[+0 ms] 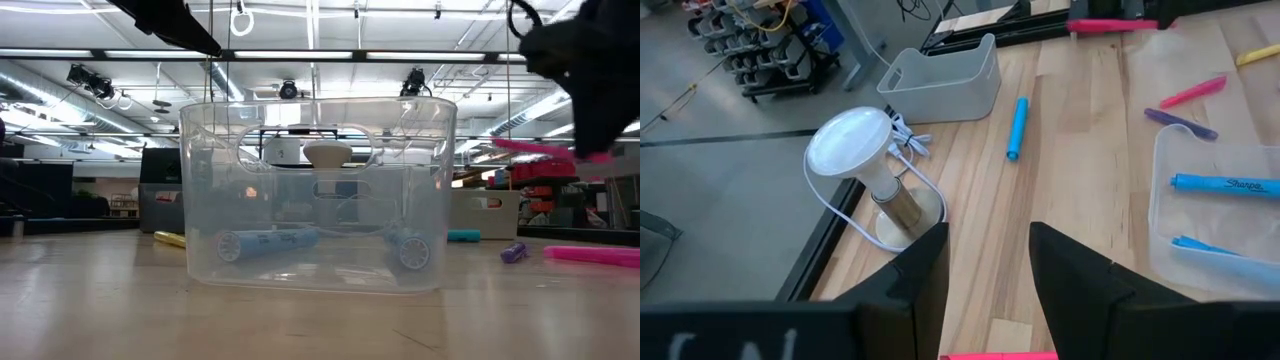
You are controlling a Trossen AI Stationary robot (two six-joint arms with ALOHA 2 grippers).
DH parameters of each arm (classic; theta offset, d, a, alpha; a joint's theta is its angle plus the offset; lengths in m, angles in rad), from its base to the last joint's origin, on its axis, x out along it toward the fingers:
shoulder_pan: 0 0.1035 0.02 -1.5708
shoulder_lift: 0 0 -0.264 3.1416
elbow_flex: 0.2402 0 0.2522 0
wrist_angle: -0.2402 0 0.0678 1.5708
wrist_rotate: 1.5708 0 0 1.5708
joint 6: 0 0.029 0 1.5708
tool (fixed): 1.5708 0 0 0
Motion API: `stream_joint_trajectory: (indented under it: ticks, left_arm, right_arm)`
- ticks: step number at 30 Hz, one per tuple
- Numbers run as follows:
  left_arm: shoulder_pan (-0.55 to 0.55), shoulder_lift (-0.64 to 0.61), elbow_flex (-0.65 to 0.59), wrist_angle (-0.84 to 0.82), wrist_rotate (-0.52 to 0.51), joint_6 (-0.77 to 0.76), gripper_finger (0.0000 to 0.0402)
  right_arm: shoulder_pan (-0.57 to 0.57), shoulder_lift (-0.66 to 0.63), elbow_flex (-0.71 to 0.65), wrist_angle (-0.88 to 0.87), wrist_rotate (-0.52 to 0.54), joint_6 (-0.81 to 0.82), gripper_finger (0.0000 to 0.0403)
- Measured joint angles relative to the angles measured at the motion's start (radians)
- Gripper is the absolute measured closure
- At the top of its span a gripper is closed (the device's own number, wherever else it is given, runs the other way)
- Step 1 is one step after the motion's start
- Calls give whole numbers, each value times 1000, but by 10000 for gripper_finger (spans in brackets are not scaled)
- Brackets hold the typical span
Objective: Pick & Place Markers
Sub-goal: Put the bottom pink marker into the black bin
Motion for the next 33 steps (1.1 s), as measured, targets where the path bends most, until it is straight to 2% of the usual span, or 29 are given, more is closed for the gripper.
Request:
stream_joint_trajectory:
  ticks: [9,13,19,26,30,33]
  left_arm:
    - [0,0,0,0,0,0,255]
    - [0,0,0,0,0,-1,255]
    - [0,0,0,0,7,-19,255]
    - [0,0,0,55,95,-60,255]
    - [0,0,0,181,214,-48,255]
    - [-1,0,0,269,258,-45,255]
  right_arm:
    - [-2,0,45,119,194,-206,393]
    - [-14,0,45,243,268,-337,392]
    - [-44,0,45,515,363,-626,392]
    - [-117,0,45,848,373,-982,391]
    - [-166,0,46,1002,321,-1168,391]
    - [-202,0,46,1082,274,-1277,390]
